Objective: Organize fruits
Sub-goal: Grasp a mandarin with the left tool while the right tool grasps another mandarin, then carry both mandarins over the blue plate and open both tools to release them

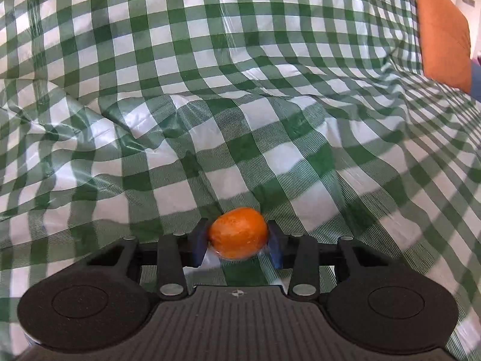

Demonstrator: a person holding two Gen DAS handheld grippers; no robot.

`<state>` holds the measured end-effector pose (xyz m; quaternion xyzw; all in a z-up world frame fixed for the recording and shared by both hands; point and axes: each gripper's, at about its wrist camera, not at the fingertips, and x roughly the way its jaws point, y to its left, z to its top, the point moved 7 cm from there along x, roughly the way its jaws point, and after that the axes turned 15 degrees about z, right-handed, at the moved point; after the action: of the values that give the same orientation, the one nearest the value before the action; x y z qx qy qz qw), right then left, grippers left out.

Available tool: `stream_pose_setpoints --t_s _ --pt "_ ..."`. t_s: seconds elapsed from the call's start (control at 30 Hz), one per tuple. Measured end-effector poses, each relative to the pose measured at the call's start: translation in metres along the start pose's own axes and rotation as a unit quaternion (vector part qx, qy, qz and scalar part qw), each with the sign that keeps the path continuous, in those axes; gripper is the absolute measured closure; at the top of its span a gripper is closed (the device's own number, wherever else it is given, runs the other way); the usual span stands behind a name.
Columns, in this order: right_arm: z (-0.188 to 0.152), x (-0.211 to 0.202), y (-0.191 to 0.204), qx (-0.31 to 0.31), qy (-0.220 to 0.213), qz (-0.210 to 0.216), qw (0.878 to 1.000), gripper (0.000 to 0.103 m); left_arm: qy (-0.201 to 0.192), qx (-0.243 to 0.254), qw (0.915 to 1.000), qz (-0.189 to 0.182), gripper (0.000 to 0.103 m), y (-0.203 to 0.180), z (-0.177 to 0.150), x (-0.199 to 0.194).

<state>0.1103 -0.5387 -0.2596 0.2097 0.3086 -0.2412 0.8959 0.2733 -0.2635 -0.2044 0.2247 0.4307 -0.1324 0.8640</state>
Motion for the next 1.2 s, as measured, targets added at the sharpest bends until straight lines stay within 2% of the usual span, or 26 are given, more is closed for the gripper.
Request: stream_pose_setpoints --t_s 0.13,0.23,0.33,0.53,0.7,0.87,1.03,1.2 --pt "-0.003 -0.041 0.014 -0.007 -0.012 0.014 1.0 0.061 -0.019 -0.006 0.9998 -0.008 0.065 0.012 -0.015 -0.049" --pt "-0.012 -0.083 0.031 0.005 -0.013 0.057 0.998 0.061 -0.013 -0.016 0.9997 -0.015 0.065 0.027 -0.032 -0.089" --pt "-0.03 -0.129 0.054 0.011 -0.004 0.101 0.995 0.061 -0.005 -0.025 0.9996 -0.013 0.065 0.046 -0.061 -0.131" --pt "-0.079 -0.216 0.117 -0.034 0.021 0.183 0.982 0.061 0.008 -0.037 0.9992 0.012 0.064 0.087 -0.143 -0.201" --pt "-0.115 -0.279 0.178 -0.082 0.031 0.241 0.967 0.061 0.024 -0.054 0.9979 0.025 0.064 0.123 -0.204 -0.23" --pt "-0.15 -0.327 0.229 -0.166 0.041 0.293 0.941 0.061 0.02 -0.082 0.9956 0.041 0.064 0.153 -0.251 -0.257" --pt "-0.175 -0.355 0.252 -0.221 0.051 0.311 0.923 0.061 0.007 -0.091 0.9947 0.047 0.064 0.161 -0.269 -0.27" --pt "-0.178 -0.372 0.258 -0.244 0.039 0.312 0.917 0.061 -0.007 -0.095 0.9946 0.04 0.064 0.159 -0.273 -0.281"
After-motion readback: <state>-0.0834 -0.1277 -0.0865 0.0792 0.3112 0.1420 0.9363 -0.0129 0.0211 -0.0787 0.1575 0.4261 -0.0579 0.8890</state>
